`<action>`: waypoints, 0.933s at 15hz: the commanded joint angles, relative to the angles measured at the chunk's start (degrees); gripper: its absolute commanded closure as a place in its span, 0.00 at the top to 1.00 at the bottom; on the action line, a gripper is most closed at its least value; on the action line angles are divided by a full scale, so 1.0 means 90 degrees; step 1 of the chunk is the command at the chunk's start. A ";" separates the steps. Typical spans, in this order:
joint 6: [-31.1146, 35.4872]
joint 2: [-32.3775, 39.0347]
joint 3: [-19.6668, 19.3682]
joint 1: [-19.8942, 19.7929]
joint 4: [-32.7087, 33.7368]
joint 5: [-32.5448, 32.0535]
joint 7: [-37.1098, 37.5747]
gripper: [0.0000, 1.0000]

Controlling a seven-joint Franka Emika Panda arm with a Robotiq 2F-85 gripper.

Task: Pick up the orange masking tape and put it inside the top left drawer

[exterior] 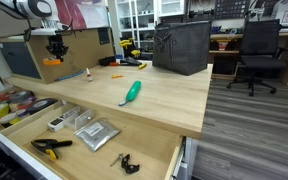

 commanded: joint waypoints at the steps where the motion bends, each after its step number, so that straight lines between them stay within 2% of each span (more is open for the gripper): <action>1: -0.0074 -0.0693 0.0104 0.0006 -0.0637 0.0049 -0.0307 0.04; 5: 0.0406 -0.1193 0.0135 0.0104 -0.1445 -0.0233 -0.0673 0.04; 14: 0.1640 -0.2430 0.0378 0.0144 -0.3110 -0.0071 -0.0808 0.04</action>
